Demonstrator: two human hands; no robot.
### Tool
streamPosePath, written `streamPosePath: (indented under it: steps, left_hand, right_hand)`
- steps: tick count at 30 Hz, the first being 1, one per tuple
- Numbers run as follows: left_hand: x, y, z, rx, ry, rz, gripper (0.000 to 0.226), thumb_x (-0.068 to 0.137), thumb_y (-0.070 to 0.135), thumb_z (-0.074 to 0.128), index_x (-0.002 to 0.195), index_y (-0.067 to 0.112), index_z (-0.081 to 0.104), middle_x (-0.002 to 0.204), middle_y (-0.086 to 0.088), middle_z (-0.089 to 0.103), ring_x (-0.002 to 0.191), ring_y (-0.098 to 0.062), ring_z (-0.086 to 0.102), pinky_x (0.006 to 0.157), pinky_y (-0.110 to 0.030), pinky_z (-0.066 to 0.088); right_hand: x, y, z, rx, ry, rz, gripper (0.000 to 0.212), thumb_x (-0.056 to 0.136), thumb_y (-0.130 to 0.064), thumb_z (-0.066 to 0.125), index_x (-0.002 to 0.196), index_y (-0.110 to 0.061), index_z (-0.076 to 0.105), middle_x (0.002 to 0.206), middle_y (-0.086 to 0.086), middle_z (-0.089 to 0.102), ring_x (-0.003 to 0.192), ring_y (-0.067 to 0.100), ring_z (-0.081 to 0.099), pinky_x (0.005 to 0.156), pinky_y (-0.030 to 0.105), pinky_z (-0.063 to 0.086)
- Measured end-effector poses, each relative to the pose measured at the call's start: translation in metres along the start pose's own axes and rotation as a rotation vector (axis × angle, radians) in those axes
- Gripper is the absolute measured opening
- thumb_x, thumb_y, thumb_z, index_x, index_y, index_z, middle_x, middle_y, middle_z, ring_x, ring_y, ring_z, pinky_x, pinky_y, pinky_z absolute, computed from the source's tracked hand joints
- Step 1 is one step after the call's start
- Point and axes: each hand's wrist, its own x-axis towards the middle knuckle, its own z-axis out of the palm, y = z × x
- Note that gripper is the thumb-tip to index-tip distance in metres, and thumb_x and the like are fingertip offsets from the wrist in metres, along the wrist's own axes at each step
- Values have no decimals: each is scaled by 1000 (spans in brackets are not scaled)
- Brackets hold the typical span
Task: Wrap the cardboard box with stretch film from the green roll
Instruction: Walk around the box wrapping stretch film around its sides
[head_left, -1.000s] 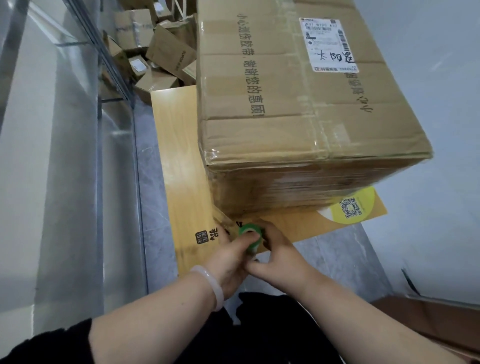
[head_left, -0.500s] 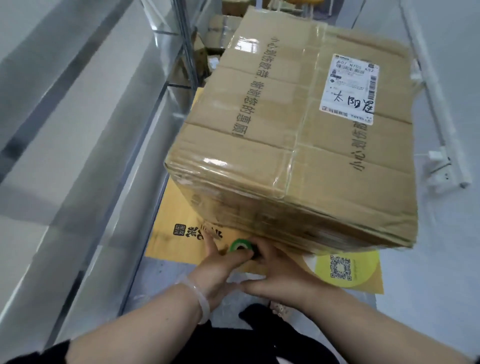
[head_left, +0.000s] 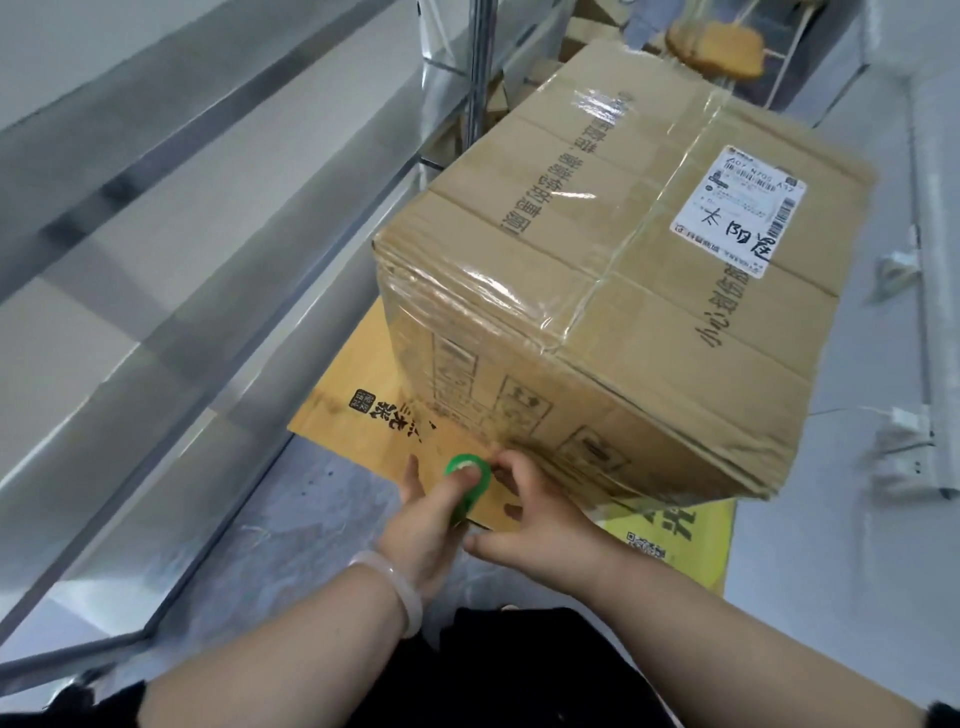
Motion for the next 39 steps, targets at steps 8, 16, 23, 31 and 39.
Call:
streamPosePath:
  steps: [8,16,23,31,39]
  left_hand:
    - [-16,-23,-1,-88,16,-37,93,89,21,70,157,42,10,144,-8,50,127,-27,54,84,-41,48]
    - [-25,-67,44,-286,149,81,90,72,32,75,152,30,35,124,-11,60,108,-24,61,82,-41,52]
    - [-47,-107,69,-382,249,112,86,70,41,75,149,29,43,140,-16,58,121,-26,61,95,-49,52]
    - [-55,-127,79,-328,201,118,104,56,40,80,151,36,36,144,-12,54,128,-28,53,82,-42,50]
    - [-50,-149,95,-309,65,95,102,60,31,79,152,32,36,146,-16,53,114,-28,61,78,-37,56]
  right_hand:
    - [-17,6,-20,-123,-130,-93,73,69,-33,79,122,-47,32,127,-11,48,115,1,50,97,25,45]
    - [-26,30,-59,-240,-351,-194,88,59,-42,74,131,-37,22,134,-9,41,120,8,48,106,31,40]
    - [-37,46,-92,-425,-517,-335,96,73,-37,75,147,-33,14,139,-7,23,131,8,30,112,26,28]
    - [-52,60,-113,-447,-556,-255,93,73,-43,71,142,-43,8,142,-13,32,131,8,36,109,28,33]
    - [-66,83,-126,-493,-420,-256,67,77,-39,67,130,-37,25,134,-13,36,122,7,43,96,23,39]
